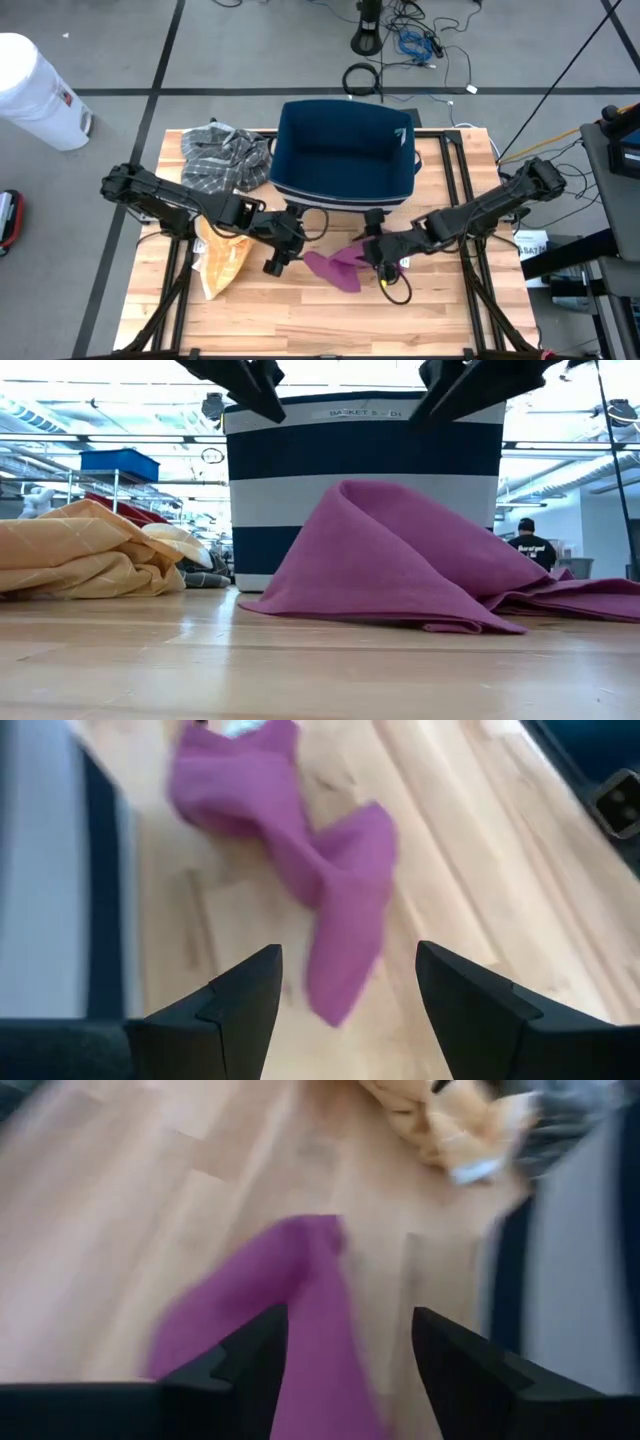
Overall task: Fold towel
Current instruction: Fold the purple towel
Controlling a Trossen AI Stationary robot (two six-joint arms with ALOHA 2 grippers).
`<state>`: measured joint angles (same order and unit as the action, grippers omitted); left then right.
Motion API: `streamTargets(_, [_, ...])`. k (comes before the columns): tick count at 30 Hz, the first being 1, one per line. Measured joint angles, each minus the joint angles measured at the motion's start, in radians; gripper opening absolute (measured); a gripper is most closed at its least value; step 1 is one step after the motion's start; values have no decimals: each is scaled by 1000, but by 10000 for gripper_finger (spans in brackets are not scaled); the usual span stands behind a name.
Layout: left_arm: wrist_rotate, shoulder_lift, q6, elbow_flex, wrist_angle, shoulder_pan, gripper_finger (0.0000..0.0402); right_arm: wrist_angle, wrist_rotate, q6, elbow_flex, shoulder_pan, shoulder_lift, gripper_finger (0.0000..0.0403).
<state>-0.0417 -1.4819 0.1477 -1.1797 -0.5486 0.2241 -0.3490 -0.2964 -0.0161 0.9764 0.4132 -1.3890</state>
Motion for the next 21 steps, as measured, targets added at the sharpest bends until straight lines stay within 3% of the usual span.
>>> streamTargets(4, [-59,-78,-11,0,-3,7,238,-2,57,88,0,55,-75,184])
streamTargets(14, [-52,-291,5,0,26,28,238,99,60,199,0,110,-342,149])
streamTargets(21, [-45,-374,29,0,86,20,238,198,72,231,0,113,-423,137])
